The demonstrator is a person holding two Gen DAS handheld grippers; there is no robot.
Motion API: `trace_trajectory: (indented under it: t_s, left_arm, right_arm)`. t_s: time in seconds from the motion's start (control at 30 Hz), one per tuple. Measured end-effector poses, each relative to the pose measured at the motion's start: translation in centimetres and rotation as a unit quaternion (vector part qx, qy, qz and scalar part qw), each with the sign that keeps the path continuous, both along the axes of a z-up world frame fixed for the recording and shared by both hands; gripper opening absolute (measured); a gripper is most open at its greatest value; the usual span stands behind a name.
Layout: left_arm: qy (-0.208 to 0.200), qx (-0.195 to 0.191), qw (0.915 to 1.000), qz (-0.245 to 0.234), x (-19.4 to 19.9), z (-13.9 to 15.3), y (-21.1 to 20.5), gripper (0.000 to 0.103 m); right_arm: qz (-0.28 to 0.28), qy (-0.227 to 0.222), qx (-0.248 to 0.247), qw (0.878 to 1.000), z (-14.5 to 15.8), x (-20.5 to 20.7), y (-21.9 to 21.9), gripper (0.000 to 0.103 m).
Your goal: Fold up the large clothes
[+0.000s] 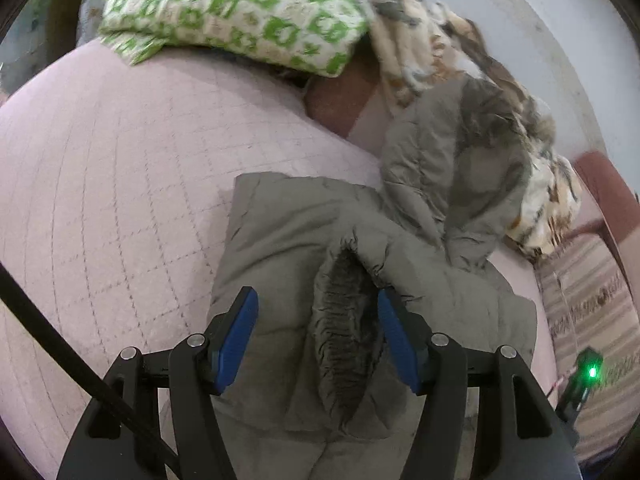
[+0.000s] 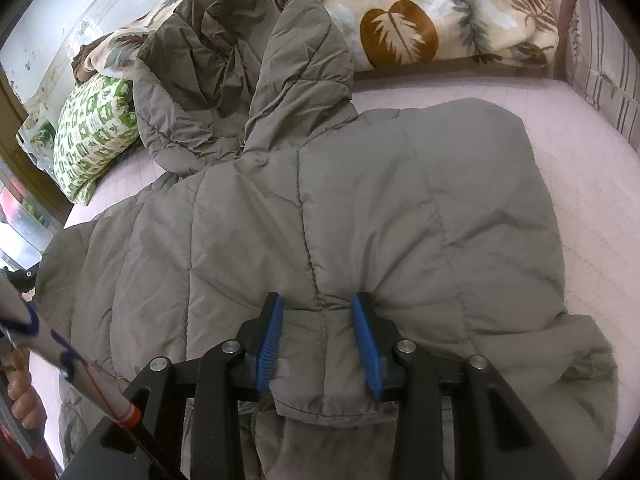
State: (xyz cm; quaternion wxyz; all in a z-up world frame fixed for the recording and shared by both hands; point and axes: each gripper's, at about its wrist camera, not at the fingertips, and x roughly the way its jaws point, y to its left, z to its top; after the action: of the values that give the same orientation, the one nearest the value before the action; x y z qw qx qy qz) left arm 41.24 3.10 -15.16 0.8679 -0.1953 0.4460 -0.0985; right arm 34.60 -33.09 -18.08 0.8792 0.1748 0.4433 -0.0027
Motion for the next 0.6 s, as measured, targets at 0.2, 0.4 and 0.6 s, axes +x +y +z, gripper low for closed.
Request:
trace_trajectory:
  t_s: [0.2, 0.4, 0.6]
  left_arm:
    - [0.048, 0.25, 0.9667, 0.024, 0.9, -2.3, -3.5, 0.062]
    - [0.049, 0.273, 0.9605, 0.024, 0.4, -1.9, -3.9, 0.061]
    - [0.022, 0.2, 0.9789, 0.037, -4.9, 1.9, -0.8, 0.061]
  right_arm:
    - [0.002, -0.006, -0.011, 1.0, -0.3, 0.1, 0.3, 0.041]
    - [0.001, 0.002, -0.064, 0.998, 0.0, 0.3, 1.6, 0.04]
    - [0.008, 0.0, -0.126, 0.992, 3.4, -0.5, 3.4, 0.041]
